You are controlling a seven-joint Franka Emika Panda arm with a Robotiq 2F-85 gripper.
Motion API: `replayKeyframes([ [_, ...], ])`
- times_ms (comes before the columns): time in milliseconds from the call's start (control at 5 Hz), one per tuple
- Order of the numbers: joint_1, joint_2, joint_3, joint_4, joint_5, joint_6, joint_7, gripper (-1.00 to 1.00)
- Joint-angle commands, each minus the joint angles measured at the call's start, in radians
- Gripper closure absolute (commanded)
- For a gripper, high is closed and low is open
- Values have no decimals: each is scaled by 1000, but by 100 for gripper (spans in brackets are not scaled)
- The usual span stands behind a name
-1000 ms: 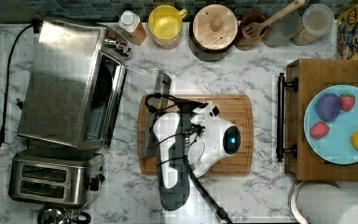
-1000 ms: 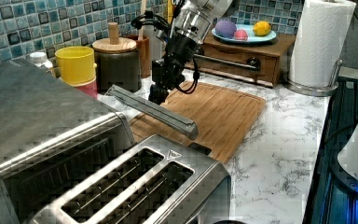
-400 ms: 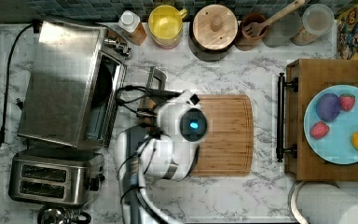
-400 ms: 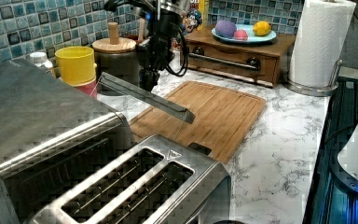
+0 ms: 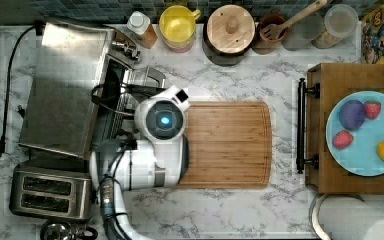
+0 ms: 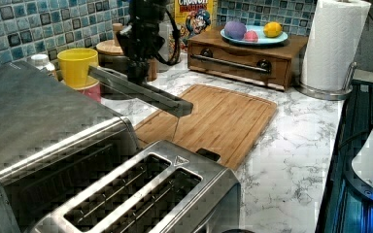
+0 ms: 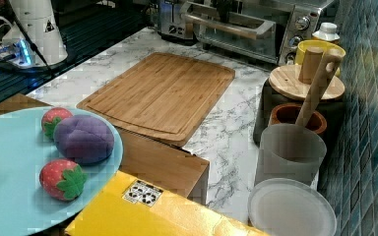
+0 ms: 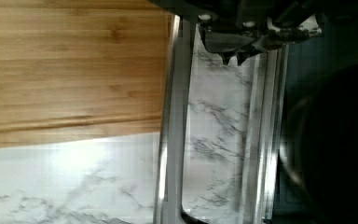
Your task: Close the oven.
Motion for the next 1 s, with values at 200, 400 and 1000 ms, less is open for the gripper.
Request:
replayKeyframes([
  [200, 47, 37, 148, 347, -422, -190, 469, 100],
  [400, 42, 18, 132, 331, -338, -138, 433, 100],
  [1000, 36, 24, 133, 332, -360, -105, 483, 100],
])
